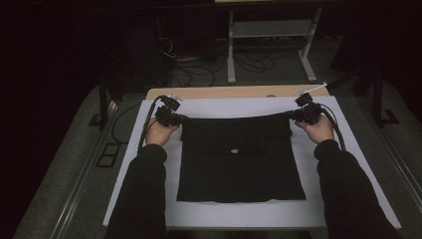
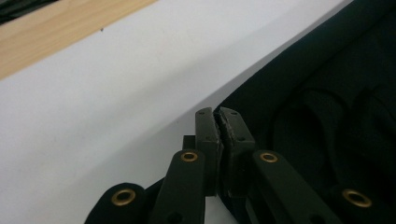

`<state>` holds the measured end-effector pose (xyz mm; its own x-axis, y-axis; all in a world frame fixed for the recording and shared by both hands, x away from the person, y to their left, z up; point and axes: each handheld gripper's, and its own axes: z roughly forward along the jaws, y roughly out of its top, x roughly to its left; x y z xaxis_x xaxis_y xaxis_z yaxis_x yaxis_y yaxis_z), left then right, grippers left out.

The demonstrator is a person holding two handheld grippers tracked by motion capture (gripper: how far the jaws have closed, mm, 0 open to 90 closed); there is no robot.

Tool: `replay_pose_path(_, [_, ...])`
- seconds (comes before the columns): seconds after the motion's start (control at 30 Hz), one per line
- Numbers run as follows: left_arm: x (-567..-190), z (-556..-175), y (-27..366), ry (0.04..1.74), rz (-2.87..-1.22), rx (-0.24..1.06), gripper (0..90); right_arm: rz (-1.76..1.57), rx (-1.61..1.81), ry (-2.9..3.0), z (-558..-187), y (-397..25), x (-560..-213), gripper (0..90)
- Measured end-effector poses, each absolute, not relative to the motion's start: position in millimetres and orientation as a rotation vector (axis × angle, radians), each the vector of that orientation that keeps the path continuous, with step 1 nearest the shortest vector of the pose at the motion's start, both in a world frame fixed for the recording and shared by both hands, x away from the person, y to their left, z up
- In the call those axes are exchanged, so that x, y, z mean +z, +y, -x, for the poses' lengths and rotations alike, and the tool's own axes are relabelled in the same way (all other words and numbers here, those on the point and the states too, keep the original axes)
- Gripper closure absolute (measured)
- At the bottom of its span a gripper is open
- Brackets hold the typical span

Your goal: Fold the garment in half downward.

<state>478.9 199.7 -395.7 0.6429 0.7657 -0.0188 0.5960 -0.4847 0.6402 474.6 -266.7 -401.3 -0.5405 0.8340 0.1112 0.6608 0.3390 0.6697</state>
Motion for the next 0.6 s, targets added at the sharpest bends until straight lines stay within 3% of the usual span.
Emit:
replay_pose_path(0.1, [-397.6, -479.7, 200.7, 1.073, -2.232, 0.328, 80.8, -1.373, 1.023, 2.362, -475.3, -268.3, -402.2, 75.5])
replay_pose_path(0.3, [-395.7, -477.4, 196.9, 1.067, -2.229, 0.328, 57.4, -1.401, 1.071, 2.372, -473.4, -271.9, -402.4, 61.3])
replay_pose_path(0.6, [-388.5, -473.7, 200.1, 1.055, -2.161, 0.224, 32.1, -1.411, 1.115, 2.329, -468.6, -276.1, -394.3, 34.5])
